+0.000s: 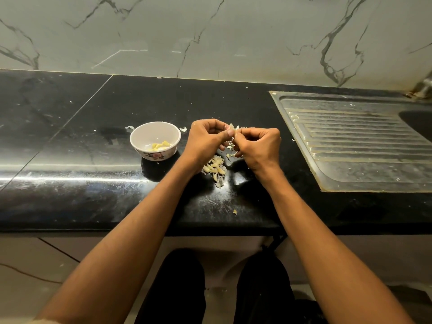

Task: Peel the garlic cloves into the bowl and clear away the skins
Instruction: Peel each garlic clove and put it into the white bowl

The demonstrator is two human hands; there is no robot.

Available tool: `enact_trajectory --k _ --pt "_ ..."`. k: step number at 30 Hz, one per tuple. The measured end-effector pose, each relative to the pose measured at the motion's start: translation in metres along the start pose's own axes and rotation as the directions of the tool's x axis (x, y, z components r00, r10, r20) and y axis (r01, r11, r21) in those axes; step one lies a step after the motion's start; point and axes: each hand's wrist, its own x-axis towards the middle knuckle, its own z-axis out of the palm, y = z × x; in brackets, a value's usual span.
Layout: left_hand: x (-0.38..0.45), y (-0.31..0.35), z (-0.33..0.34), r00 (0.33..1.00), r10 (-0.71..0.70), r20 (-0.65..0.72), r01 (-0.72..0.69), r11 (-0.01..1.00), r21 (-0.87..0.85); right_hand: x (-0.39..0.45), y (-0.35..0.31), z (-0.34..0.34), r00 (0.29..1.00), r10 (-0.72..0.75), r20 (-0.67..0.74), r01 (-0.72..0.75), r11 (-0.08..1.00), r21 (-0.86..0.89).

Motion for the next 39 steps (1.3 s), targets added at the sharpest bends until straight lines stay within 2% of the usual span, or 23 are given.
enact_trajectory --k 6,12,17,23,27,39 --pt "-0.0006 0.0006 -0.0002 1.0 0.006 0.0 -0.006 1.0 -0.006 0.001 -0.0014 -0.0002 1.0 0.009 -0.024 -0.008 1.0 0.022" --pt "-0.0038 0.0019 -0.0026 0.999 0.027 -0.028 -0.028 0.999 -0.025 0.0047 -0.002 -0.0035 0.994 0.069 -0.083 -0.058 0.99 0.128" --pt "-0.0036 0.0006 -0.0045 0.998 0.052 -0.018 -0.052 0.999 0.002 0.0032 -0.001 -0.0053 0.998 -0.002 -0.058 0.009 0.993 0.12" --pt "0.0009 -0.0053 -0.0011 0.983 0.184 -0.031 -0.171 0.954 0.246 0.0044 0.0015 -0.0039 1.0 -0.021 -0.02 0.022 0.999 0.046" --pt "-0.0029 -0.0038 0.0003 0.949 0.309 -0.06 -0.26 0.876 0.406 0.0021 0.0015 -0.0007 0.99 -0.14 0.003 0.139 0.984 -0.111" --pt "-0.006 0.0007 -0.0009 0.926 0.374 -0.042 -0.33 0.86 0.389 0.0024 0.0038 0.0003 0.991 -0.111 0.072 0.126 0.955 -0.267"
